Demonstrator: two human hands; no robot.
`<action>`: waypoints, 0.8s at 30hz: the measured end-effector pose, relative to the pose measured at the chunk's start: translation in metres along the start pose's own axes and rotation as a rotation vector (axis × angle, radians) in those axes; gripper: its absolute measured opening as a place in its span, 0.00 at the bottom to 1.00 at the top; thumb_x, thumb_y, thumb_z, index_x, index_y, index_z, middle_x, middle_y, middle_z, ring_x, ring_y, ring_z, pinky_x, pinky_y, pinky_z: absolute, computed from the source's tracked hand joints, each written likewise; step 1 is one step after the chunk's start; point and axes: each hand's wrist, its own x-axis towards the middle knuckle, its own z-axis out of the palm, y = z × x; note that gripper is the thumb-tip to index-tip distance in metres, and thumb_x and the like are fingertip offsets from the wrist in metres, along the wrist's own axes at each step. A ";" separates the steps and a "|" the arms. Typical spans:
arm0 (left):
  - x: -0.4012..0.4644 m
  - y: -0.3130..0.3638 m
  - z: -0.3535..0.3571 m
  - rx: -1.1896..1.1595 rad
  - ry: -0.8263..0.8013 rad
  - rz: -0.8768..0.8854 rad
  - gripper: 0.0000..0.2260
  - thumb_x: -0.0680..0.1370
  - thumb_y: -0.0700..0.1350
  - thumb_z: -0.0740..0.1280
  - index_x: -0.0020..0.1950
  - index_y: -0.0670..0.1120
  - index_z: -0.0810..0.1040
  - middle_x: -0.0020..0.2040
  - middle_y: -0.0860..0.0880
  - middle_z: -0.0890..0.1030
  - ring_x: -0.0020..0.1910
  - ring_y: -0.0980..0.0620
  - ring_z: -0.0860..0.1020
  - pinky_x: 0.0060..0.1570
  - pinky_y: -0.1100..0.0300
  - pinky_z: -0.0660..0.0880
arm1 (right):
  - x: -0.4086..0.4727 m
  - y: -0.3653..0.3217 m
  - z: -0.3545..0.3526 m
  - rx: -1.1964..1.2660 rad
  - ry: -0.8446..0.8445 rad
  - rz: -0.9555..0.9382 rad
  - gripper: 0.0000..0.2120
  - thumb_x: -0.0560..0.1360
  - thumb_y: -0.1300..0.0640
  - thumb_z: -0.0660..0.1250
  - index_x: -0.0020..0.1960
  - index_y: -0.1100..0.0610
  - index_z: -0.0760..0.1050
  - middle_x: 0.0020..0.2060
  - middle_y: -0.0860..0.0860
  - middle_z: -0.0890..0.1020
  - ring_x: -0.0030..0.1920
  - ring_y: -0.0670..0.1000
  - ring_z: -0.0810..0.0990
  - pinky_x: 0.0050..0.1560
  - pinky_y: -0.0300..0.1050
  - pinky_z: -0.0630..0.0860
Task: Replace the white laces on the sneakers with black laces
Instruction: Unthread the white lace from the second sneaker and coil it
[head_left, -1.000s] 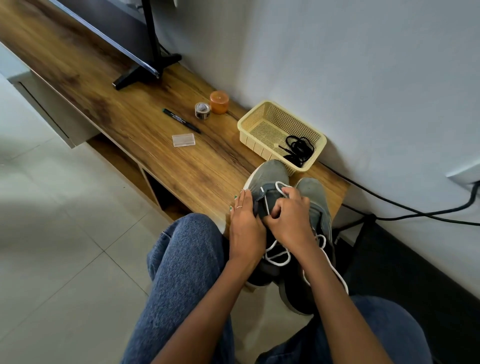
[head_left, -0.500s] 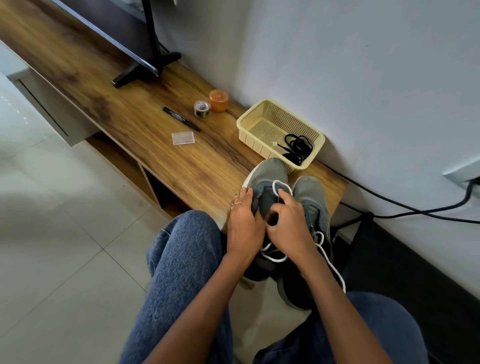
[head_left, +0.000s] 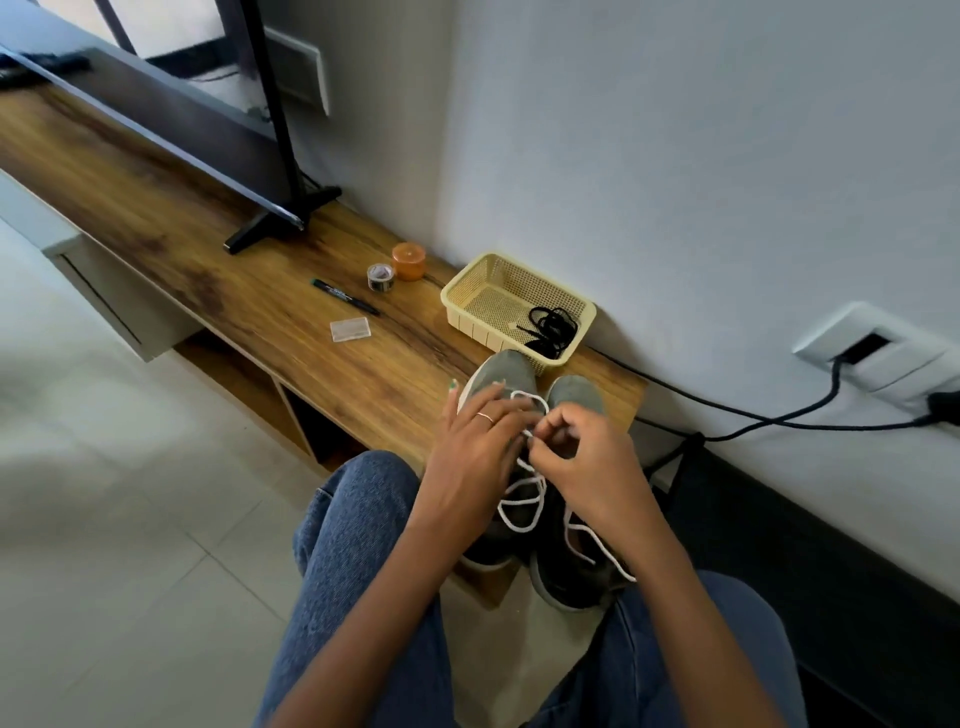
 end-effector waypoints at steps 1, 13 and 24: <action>0.000 0.004 -0.007 -0.021 -0.015 -0.020 0.14 0.79 0.45 0.57 0.56 0.44 0.81 0.53 0.47 0.82 0.60 0.50 0.74 0.74 0.53 0.49 | -0.003 -0.004 -0.005 0.018 0.000 -0.010 0.02 0.73 0.60 0.69 0.42 0.57 0.77 0.34 0.49 0.80 0.34 0.41 0.77 0.33 0.30 0.71; 0.002 0.087 -0.098 -1.024 -0.458 -0.654 0.09 0.81 0.40 0.60 0.51 0.41 0.80 0.36 0.50 0.82 0.33 0.56 0.80 0.36 0.65 0.78 | -0.051 -0.025 -0.051 0.280 0.128 -0.032 0.06 0.76 0.61 0.68 0.46 0.53 0.82 0.41 0.46 0.84 0.43 0.43 0.81 0.46 0.34 0.76; 0.006 0.124 -0.116 -1.557 -0.296 -0.553 0.15 0.74 0.34 0.63 0.61 0.38 0.78 0.58 0.41 0.82 0.57 0.48 0.81 0.53 0.61 0.79 | -0.094 -0.044 -0.034 0.370 0.076 -0.022 0.12 0.80 0.59 0.62 0.39 0.52 0.76 0.25 0.44 0.76 0.25 0.41 0.72 0.30 0.34 0.66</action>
